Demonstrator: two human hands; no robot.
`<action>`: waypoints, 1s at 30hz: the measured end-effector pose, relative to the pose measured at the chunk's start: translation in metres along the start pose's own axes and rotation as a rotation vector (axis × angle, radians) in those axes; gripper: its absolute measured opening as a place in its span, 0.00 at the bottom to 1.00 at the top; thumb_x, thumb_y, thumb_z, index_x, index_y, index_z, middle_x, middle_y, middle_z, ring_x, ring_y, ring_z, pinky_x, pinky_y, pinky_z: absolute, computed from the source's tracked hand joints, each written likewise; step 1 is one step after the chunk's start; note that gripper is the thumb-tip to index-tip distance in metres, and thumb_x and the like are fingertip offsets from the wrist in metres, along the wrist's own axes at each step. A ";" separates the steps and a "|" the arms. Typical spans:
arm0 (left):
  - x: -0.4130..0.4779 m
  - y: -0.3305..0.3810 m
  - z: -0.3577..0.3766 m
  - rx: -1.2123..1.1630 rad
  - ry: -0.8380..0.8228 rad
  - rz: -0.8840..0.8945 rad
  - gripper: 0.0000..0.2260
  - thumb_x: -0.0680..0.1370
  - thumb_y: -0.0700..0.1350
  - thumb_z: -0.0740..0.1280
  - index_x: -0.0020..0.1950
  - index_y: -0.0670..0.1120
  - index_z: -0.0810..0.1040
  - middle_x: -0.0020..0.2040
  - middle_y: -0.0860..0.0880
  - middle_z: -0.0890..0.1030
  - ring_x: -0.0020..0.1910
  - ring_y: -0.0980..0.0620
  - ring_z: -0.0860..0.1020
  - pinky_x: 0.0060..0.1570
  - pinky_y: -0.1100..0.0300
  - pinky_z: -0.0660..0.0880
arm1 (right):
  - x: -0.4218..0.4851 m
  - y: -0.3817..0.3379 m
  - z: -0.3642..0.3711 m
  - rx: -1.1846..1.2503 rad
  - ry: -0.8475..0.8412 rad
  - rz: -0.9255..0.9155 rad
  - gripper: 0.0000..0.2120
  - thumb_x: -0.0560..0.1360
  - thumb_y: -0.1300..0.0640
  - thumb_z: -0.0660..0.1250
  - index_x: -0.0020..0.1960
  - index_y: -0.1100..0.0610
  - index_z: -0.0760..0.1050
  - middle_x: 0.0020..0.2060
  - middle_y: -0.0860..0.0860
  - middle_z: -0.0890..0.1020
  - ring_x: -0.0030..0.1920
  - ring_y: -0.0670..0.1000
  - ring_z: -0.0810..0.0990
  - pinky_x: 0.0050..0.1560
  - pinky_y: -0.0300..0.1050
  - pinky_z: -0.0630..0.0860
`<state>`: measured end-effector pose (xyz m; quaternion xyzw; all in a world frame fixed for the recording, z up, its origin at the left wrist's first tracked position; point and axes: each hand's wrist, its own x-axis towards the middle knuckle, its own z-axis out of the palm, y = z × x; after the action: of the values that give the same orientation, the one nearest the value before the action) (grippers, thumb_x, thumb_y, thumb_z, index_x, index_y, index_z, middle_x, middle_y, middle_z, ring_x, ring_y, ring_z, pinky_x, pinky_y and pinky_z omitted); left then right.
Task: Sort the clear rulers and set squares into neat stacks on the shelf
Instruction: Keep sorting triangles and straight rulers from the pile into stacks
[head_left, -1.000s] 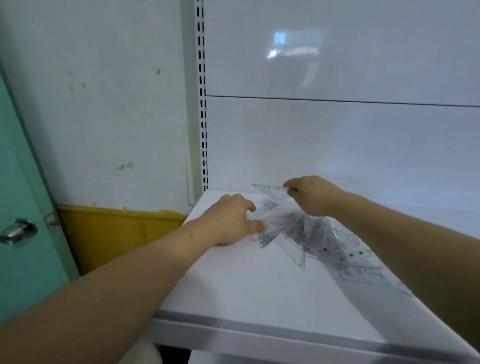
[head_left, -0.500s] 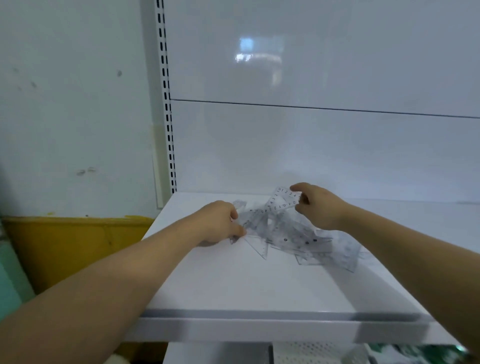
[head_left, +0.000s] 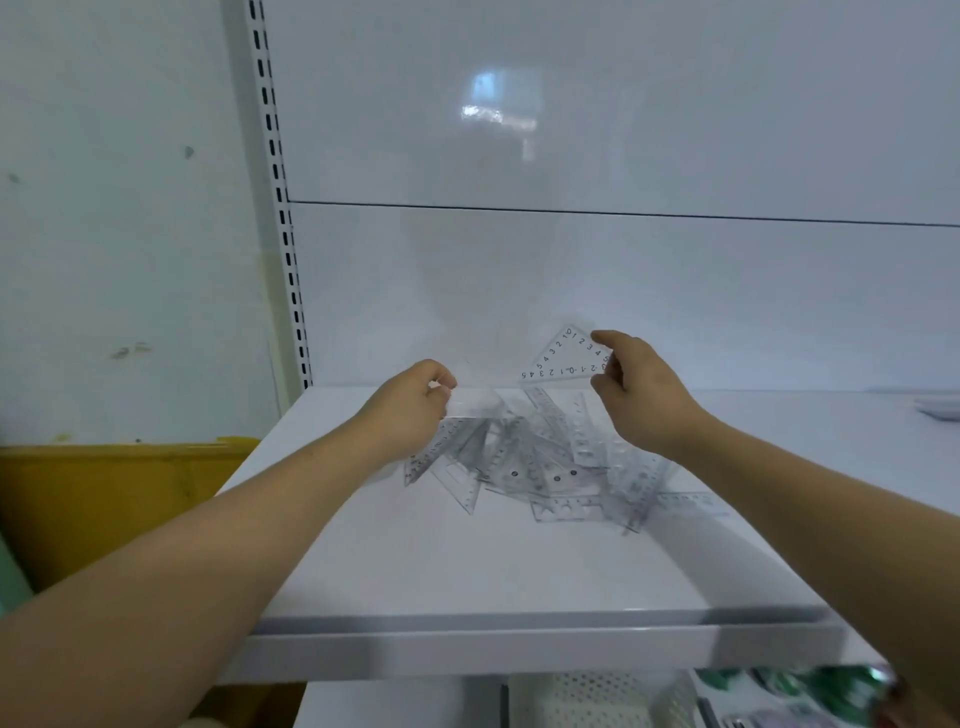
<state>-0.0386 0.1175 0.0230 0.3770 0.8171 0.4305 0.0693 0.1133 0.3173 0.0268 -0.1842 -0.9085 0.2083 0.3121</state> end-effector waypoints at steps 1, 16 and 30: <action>0.000 0.004 0.002 0.002 -0.035 0.017 0.06 0.80 0.46 0.62 0.57 0.51 0.70 0.43 0.50 0.74 0.36 0.54 0.72 0.33 0.63 0.69 | -0.004 0.001 -0.004 0.007 0.030 0.017 0.23 0.79 0.60 0.58 0.73 0.55 0.61 0.48 0.51 0.71 0.48 0.49 0.71 0.52 0.40 0.65; -0.033 0.084 0.077 0.178 -0.384 0.487 0.26 0.79 0.51 0.63 0.74 0.48 0.58 0.51 0.47 0.78 0.47 0.49 0.77 0.48 0.55 0.73 | -0.151 0.006 -0.104 -0.279 0.323 0.462 0.24 0.77 0.56 0.62 0.72 0.54 0.63 0.49 0.49 0.69 0.47 0.47 0.69 0.50 0.41 0.65; -0.146 0.271 0.274 0.199 -0.582 0.773 0.25 0.77 0.52 0.66 0.71 0.45 0.68 0.65 0.43 0.75 0.61 0.45 0.74 0.59 0.55 0.69 | -0.376 0.055 -0.294 -0.421 0.505 0.804 0.23 0.79 0.58 0.62 0.73 0.53 0.63 0.57 0.48 0.73 0.50 0.46 0.73 0.42 0.33 0.69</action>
<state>0.3352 0.2906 0.0272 0.7620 0.6013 0.2213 0.0936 0.5910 0.2668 0.0265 -0.6220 -0.6846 0.0736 0.3729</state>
